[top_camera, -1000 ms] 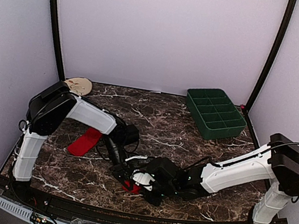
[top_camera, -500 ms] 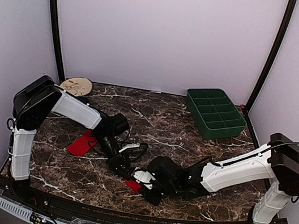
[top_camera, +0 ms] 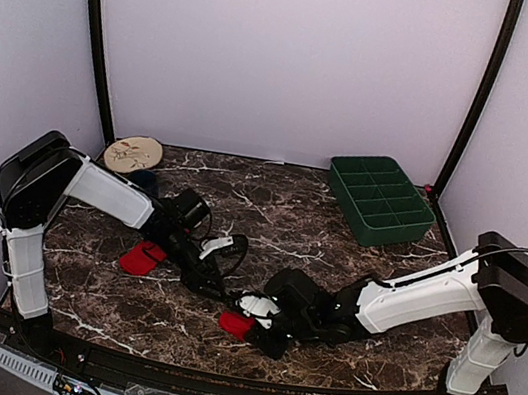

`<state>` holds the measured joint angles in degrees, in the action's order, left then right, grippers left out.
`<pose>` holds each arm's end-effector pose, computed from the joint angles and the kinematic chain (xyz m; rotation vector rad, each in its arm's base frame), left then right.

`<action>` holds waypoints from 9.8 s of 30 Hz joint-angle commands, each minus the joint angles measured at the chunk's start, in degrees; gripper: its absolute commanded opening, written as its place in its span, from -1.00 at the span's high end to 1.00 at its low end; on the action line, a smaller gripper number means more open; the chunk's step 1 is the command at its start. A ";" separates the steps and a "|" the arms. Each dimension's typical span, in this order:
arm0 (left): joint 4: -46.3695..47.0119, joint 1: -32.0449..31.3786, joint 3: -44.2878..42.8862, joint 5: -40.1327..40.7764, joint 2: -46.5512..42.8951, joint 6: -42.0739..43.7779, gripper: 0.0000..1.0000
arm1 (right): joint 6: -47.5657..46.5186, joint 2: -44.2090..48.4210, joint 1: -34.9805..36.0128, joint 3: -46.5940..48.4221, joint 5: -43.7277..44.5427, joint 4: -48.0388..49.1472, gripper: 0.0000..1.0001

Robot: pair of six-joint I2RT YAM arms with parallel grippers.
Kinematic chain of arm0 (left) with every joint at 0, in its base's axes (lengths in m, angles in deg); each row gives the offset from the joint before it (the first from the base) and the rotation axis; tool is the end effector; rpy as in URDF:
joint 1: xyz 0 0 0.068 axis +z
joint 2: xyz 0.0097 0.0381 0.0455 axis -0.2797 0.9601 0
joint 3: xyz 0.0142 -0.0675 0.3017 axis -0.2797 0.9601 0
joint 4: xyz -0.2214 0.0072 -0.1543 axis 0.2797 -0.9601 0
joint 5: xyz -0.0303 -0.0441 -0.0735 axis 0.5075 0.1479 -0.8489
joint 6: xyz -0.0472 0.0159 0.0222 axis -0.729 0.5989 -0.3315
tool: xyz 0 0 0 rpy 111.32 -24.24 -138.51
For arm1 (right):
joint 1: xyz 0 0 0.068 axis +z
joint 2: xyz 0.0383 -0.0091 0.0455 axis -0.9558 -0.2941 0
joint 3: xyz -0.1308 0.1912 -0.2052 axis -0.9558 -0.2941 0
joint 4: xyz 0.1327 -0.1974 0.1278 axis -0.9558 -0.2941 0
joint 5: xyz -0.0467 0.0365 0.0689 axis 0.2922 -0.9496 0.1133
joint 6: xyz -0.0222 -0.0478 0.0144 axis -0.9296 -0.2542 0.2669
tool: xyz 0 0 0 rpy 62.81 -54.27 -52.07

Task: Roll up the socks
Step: Roll the sock at the center of the board, then pick up the sock from the center of the board.

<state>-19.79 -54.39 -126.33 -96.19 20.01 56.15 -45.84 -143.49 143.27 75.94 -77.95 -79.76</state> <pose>0.2775 -0.2508 0.1523 1.4394 2.1356 -1.1597 0.1156 0.3310 0.1627 -1.4135 2.1422 0.6200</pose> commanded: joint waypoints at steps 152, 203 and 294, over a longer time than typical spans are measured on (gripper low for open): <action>-14.80 -15.74 -7.50 1.44 3.66 8.40 0.70 | 4.88 17.75 -16.26 -13.99 -10.28 -1.39 0.32; -34.85 -11.20 -20.10 -12.31 15.56 14.61 0.76 | 0.53 1.23 6.16 -4.66 4.79 8.09 0.61; 21.95 -25.66 11.63 28.78 -8.14 19.96 -0.42 | 34.49 -3.45 -16.93 -16.18 -42.34 27.88 1.00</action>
<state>2.92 -79.70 -112.91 -68.48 11.01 74.36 -11.92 -146.58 126.68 60.60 -119.28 -52.68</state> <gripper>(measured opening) 0.711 0.033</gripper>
